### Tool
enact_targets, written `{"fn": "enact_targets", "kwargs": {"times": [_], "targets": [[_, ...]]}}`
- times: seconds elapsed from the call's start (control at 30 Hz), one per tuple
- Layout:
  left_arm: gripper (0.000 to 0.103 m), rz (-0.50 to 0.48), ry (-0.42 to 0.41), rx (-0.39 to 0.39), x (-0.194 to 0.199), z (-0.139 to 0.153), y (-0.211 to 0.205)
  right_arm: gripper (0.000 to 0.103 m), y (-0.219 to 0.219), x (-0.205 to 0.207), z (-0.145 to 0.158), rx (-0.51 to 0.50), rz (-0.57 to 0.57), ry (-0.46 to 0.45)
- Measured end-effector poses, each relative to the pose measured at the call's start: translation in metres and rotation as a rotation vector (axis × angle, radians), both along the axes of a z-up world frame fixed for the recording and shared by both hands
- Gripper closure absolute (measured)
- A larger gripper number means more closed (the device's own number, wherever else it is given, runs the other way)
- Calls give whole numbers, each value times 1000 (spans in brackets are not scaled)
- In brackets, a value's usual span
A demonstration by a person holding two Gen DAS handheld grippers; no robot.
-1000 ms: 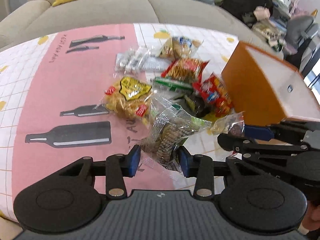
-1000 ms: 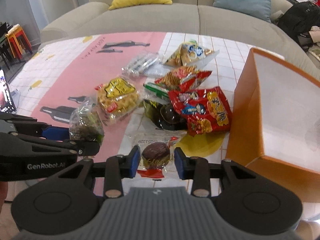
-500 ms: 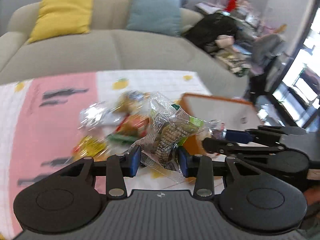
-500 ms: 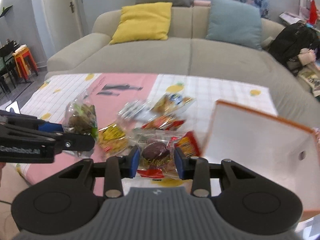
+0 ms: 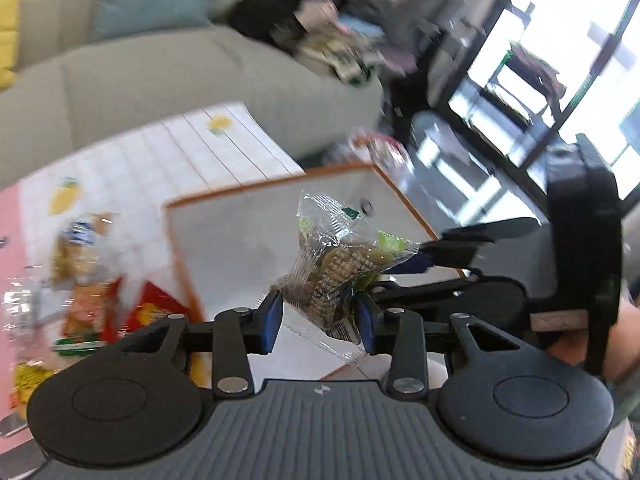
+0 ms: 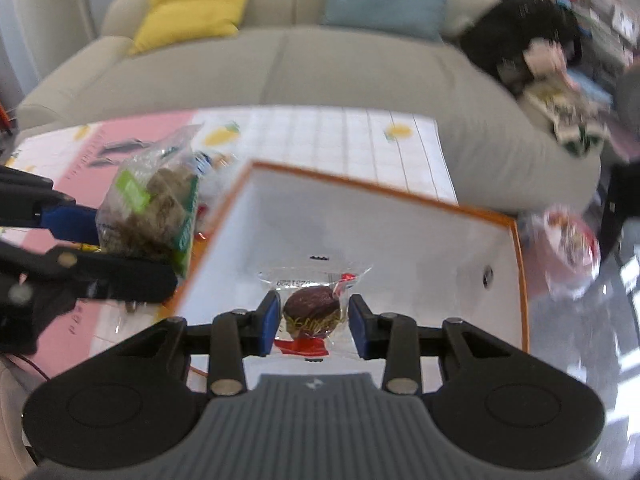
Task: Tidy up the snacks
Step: 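Carry both packets into the orange box and open both tools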
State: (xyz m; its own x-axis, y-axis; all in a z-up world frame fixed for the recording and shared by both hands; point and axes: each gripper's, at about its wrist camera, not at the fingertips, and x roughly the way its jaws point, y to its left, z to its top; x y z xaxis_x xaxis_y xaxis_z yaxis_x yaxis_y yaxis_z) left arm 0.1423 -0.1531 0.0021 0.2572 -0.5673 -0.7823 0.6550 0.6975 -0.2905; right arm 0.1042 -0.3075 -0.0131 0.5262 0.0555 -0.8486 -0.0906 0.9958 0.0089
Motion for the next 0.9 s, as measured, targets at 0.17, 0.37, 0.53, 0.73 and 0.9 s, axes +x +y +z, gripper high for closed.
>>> {"fn": "enact_targets", "kwargs": {"times": [0.17, 0.37, 0.53, 0.73, 0.9], "targets": [[60, -74, 120, 108, 27, -35, -29, 67, -27, 21, -36, 61, -27, 134], [60, -135, 198, 270, 47, -69, -47, 67, -37, 40, -68, 85, -10, 248], [74, -187, 222, 361, 54, -82, -62, 67, -35, 53, -95, 93, 44, 362], [74, -205, 220, 399, 59, -94, -74, 67, -31, 59, -111, 97, 65, 426], [73, -172, 225, 379, 56, -90, -66, 66, -33, 61, -121, 118, 45, 466]]}}
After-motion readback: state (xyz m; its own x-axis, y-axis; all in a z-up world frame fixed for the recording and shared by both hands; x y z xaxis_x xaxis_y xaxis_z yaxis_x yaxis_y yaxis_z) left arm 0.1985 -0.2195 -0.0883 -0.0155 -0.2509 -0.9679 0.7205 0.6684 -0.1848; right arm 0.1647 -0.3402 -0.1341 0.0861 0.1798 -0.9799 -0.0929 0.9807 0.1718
